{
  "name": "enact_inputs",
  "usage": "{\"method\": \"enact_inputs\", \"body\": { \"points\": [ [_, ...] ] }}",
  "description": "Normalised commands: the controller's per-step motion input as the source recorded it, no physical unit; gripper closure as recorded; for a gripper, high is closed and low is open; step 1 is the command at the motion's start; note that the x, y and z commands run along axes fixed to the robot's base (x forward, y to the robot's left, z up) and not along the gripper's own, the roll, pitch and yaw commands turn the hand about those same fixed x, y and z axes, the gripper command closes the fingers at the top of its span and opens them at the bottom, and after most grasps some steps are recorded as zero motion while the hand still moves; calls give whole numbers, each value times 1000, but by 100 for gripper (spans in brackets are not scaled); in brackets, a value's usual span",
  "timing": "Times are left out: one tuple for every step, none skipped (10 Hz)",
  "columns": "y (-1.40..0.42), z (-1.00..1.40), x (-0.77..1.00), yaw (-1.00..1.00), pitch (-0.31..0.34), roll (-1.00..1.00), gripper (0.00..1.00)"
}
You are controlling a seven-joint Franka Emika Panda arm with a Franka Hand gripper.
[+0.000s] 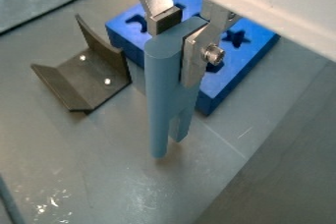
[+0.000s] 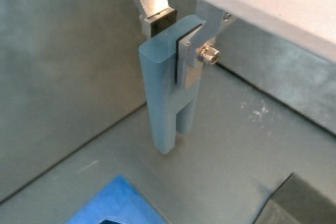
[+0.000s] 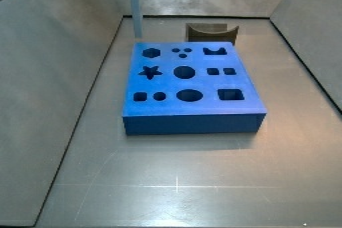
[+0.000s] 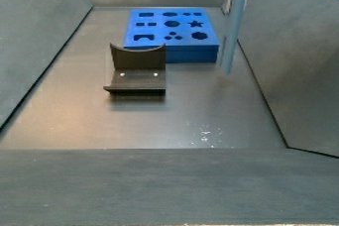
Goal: Pick up the square-circle object. Move up. Rotate the square-circle object. Place the square-circle object on the fixture. Regrasp the square-circle object. Move to above the board. Insert the square-circle object.
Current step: Rotate the square-circle object.
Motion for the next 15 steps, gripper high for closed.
{"method": "enact_inputs", "body": {
  "points": [
    [27,-829,38,-44,-27,-195,100],
    [27,-677,37,-40,-22,-197,100],
    [24,-484,28,-35,-29,-202,100],
    [22,-340,23,-31,-33,-205,100],
    [17,-318,4,-32,-19,-206,100],
    [15,-322,-8,-33,-16,-207,100],
    [16,-321,-5,-32,-17,-207,100],
    [16,-319,-2,-32,-18,-207,100],
    [15,-319,-2,-33,-18,-207,100],
    [15,-319,-2,-33,-18,-207,100],
    [15,-319,-2,-33,-18,-207,100],
    [15,-319,-2,-33,-18,-207,100],
    [15,-319,-1,-33,-18,-207,100],
    [0,0,0,-33,-18,-207,0],
    [8,14,14,-30,-14,-205,0]
  ]
}}
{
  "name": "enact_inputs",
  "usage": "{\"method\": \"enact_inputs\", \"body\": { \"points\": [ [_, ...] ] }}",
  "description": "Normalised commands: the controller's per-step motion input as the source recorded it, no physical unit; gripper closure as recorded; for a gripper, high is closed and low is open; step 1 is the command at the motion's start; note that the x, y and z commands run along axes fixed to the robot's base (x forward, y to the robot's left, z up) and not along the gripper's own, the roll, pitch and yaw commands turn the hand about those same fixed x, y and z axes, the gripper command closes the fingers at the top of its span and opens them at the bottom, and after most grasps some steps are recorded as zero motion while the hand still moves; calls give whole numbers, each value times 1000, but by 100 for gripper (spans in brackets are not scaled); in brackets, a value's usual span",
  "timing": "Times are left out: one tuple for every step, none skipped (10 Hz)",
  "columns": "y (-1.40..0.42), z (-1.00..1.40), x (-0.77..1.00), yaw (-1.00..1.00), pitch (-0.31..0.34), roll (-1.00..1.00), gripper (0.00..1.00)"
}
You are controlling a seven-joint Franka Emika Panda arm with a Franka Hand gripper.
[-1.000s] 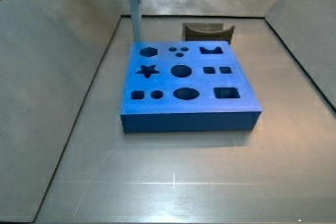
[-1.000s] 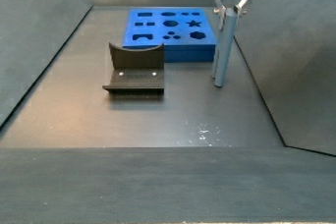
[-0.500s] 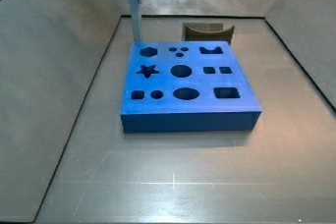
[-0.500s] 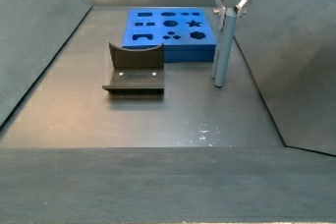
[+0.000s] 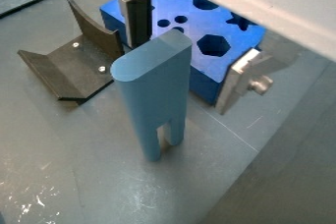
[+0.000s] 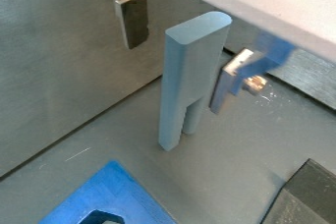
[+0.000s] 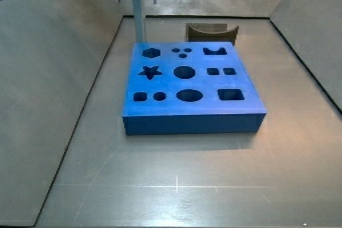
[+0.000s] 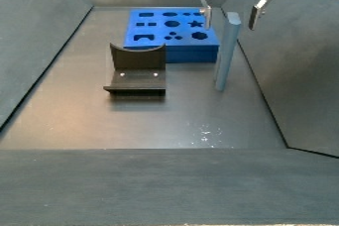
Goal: Pick up the square-circle object. Move up. Rotate the square-circle object. Place the square-circle object on the fixture. Regrasp the square-circle object. Move to above the board. Insert the square-circle object.
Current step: Rotate the square-circle object.
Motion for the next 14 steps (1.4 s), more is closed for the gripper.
{"method": "enact_inputs", "body": {
  "points": [
    [8,5,10,-30,-10,-205,0],
    [9,4,10,-30,-9,-205,0],
    [9,2,9,-30,-8,-205,0],
    [9,1,8,-30,-7,-205,0],
    [10,0,8,-30,-6,-205,0],
    [10,0,8,-30,-6,-205,0],
    [10,-1,8,-30,-6,-205,0],
    [10,-1,7,-30,-6,-205,0],
    [10,-1,7,-30,-6,-205,0],
    [10,-1,7,-30,-6,-205,0],
    [10,-1,7,-30,-6,-205,0],
    [10,-1,7,-30,-6,-205,0],
    [10,-1,7,-30,-6,-205,0],
    [0,1000,0,-30,-6,-205,0]
  ]
}}
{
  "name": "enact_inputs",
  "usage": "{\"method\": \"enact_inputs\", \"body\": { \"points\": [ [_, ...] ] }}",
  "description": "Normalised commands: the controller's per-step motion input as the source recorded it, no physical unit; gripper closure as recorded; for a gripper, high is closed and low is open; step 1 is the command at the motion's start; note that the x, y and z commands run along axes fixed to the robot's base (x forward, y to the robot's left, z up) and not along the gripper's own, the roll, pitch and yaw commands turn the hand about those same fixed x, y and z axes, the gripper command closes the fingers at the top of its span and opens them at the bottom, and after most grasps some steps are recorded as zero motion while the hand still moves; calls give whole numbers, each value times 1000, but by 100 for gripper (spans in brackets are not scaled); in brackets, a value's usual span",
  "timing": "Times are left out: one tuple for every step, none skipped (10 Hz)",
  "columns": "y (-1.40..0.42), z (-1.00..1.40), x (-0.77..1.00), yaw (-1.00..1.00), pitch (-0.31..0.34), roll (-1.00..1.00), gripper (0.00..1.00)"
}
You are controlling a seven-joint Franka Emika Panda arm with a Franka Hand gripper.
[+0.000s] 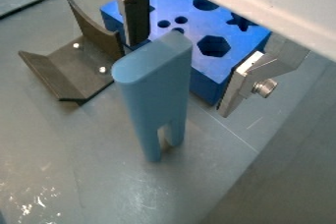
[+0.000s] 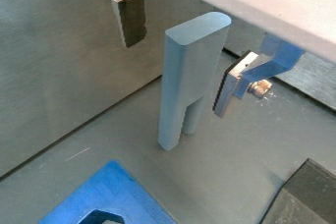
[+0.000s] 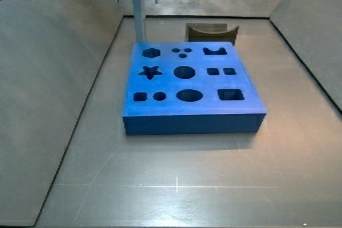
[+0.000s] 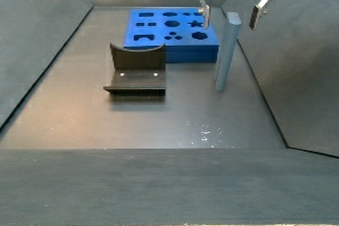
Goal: Pick up the square-circle object. Move up. Rotate the square-circle object. Place the square-circle object on the fixture. Regrasp the square-circle object. Move to above the board. Insert the square-circle object.
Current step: Rotate the square-circle object.
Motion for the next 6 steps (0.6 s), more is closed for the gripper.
{"method": "enact_inputs", "body": {
  "points": [
    [-1,972,-24,-31,16,-205,0],
    [2,855,-30,-34,40,-202,0],
    [5,705,-18,-39,55,-198,0],
    [7,534,-3,-43,66,-193,0],
    [10,295,13,-46,91,-187,0],
    [0,0,0,1000,8,-15,0]
  ]
}}
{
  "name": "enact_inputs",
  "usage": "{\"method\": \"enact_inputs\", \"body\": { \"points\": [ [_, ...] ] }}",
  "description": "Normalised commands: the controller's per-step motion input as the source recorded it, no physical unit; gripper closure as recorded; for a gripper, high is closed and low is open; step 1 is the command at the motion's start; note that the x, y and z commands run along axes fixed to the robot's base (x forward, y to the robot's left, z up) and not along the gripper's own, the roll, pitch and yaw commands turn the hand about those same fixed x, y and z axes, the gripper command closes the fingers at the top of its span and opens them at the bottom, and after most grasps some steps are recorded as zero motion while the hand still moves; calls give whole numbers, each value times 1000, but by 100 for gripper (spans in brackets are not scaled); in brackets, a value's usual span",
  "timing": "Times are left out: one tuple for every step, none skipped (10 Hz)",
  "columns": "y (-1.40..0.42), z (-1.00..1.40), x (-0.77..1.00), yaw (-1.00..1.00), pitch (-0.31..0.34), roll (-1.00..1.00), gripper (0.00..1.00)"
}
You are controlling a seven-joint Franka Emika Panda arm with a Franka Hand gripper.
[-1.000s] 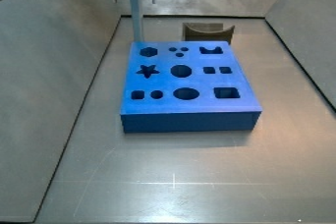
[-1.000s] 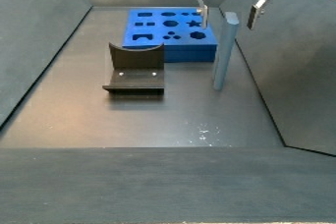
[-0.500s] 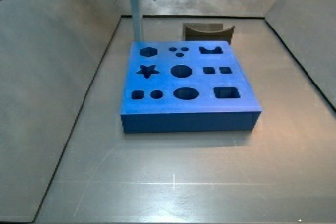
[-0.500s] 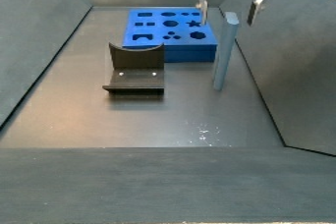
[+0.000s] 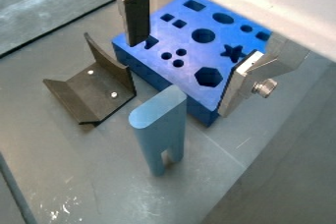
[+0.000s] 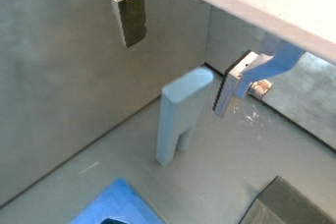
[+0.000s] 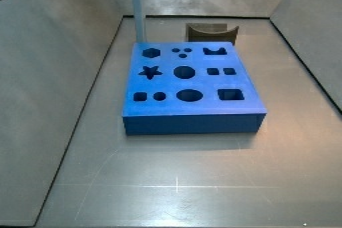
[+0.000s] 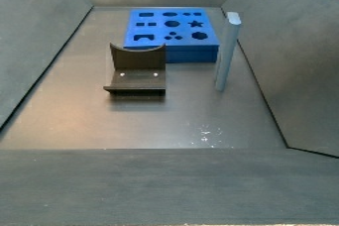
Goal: Pick up the square-circle object. Move up. Rotate the square-circle object. Place the square-circle object on the fixture. Regrasp the square-circle object. Move to above the board. Insert the square-circle object.
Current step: Rotate the square-circle object.
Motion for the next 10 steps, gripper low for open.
{"method": "enact_inputs", "body": {
  "points": [
    [2,-104,20,1000,8,-13,0],
    [-5,-81,33,1000,7,-12,0],
    [-4,-41,33,1000,5,-12,0],
    [-4,-33,34,1000,5,-12,0],
    [-3,-33,35,1000,5,-13,0],
    [-3,-30,35,1000,5,-13,0],
    [-3,-29,36,1000,5,-13,0],
    [-3,-28,36,1000,5,-14,0],
    [-3,-27,36,1000,6,-14,0],
    [-3,-26,37,1000,6,-15,0]
  ]
}}
